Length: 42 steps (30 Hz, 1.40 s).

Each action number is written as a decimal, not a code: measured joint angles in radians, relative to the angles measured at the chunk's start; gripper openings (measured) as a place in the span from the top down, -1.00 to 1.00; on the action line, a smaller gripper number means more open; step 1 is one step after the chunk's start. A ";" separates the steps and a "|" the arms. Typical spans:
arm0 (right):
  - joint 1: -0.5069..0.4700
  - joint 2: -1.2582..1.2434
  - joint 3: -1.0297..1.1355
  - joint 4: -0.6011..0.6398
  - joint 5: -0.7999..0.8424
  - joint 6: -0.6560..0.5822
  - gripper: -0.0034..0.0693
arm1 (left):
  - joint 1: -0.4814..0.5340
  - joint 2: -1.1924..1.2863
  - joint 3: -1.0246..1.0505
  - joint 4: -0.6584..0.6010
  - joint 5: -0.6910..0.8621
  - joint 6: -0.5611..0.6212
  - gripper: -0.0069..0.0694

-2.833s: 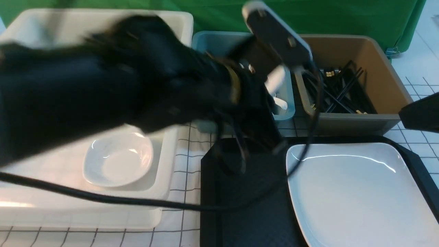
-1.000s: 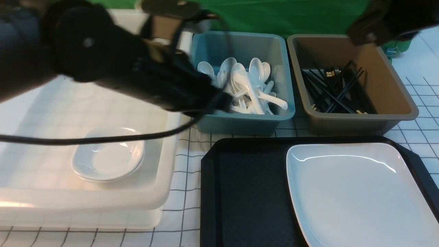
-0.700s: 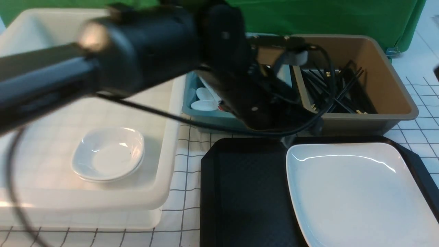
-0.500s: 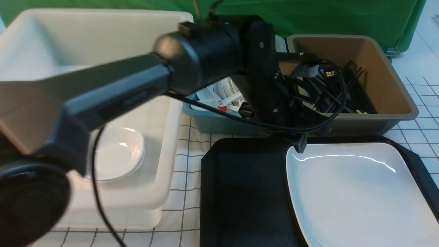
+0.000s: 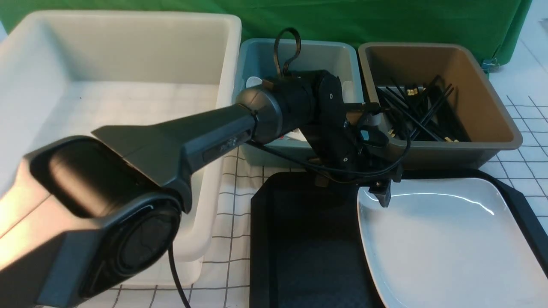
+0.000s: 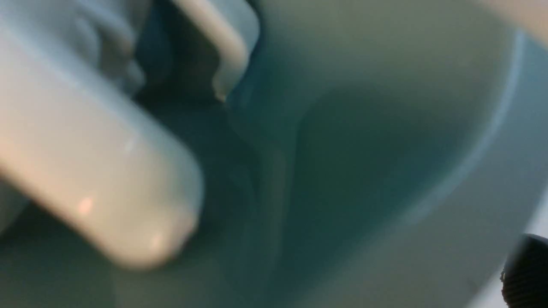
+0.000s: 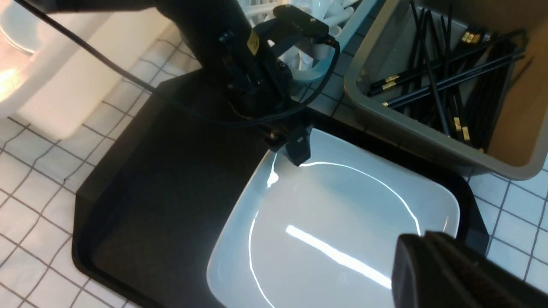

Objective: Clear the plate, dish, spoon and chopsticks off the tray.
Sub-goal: Use the left arm to grab a plate from the dinner plate

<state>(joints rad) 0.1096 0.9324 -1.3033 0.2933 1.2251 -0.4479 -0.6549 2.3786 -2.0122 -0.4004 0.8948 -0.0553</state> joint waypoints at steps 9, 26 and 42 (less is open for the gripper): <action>0.000 0.000 0.000 0.002 0.000 0.000 0.85 | 0.000 0.017 -0.005 -0.016 -0.069 0.002 -0.59; 0.000 0.000 0.000 -0.022 -0.009 0.004 0.85 | -0.006 0.005 -0.005 -0.032 -0.015 0.030 0.58; 0.000 0.000 0.000 -0.027 -0.046 0.004 0.80 | -0.017 -0.283 -0.005 0.167 0.148 0.081 0.78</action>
<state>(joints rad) 0.1096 0.9324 -1.3033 0.2668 1.1790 -0.4436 -0.6717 2.0955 -2.0174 -0.2333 1.0429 0.0258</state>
